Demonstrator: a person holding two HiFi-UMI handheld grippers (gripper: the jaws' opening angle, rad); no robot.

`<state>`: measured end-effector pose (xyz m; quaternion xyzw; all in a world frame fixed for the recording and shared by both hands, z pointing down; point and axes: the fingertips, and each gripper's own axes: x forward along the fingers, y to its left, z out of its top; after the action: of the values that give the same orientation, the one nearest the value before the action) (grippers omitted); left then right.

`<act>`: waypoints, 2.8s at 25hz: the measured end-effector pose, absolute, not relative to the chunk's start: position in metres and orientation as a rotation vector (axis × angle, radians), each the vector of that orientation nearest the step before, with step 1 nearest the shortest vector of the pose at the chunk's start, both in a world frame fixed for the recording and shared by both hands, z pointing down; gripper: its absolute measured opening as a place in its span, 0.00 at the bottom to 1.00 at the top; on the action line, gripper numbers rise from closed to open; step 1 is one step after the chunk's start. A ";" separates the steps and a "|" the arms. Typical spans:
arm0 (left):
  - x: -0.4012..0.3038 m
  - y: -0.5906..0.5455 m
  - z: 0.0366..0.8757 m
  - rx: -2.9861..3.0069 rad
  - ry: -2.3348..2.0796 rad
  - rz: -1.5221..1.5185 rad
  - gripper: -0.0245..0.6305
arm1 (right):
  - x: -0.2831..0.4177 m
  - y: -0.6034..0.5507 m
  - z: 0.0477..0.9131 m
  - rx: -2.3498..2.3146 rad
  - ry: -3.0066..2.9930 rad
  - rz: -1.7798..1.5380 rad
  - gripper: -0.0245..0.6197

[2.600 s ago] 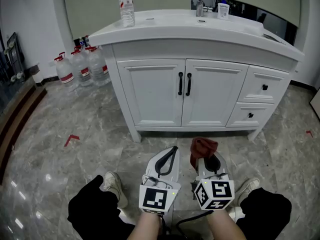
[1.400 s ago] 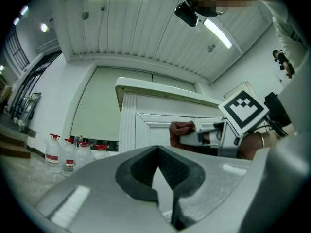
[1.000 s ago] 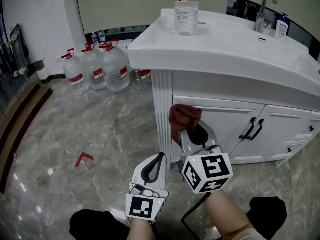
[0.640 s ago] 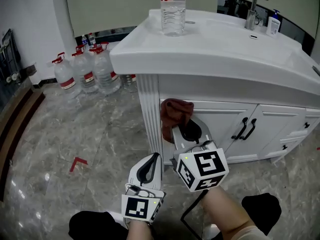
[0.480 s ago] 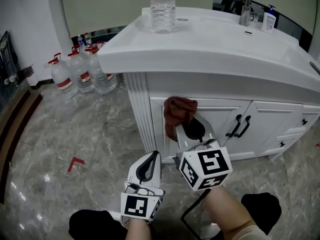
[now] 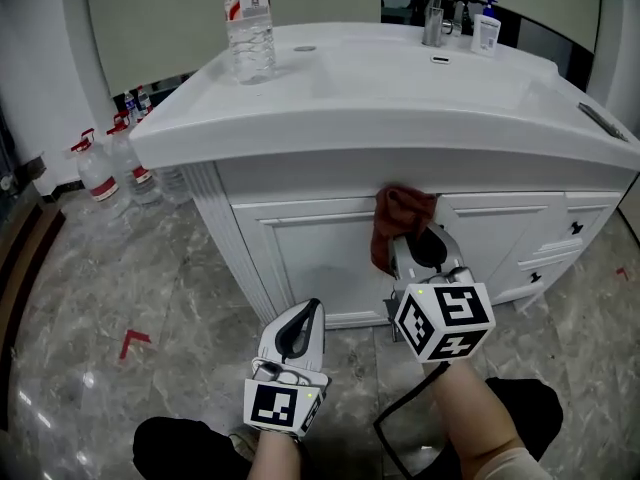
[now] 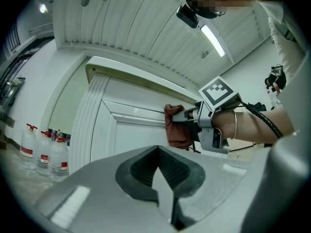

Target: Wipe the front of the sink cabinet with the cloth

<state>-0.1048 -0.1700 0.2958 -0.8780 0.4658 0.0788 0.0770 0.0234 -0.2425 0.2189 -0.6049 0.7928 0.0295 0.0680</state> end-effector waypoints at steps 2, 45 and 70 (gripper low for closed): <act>-0.097 -0.169 0.296 -2.640 1.380 0.231 0.04 | 0.046 -0.242 0.220 -1.870 2.354 0.069 0.16; -0.196 -0.188 0.337 -2.599 1.655 0.211 0.04 | -0.092 -0.259 0.309 -1.694 2.599 -0.086 0.16; -0.180 -0.190 0.357 -2.612 1.630 0.126 0.04 | -0.072 -0.251 0.355 -1.766 2.605 -0.165 0.16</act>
<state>-0.1795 -0.1904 0.3573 -0.8473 0.5287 0.0409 0.0302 -0.0716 -0.2514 0.3545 -0.5603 0.8266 -0.0523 -0.0051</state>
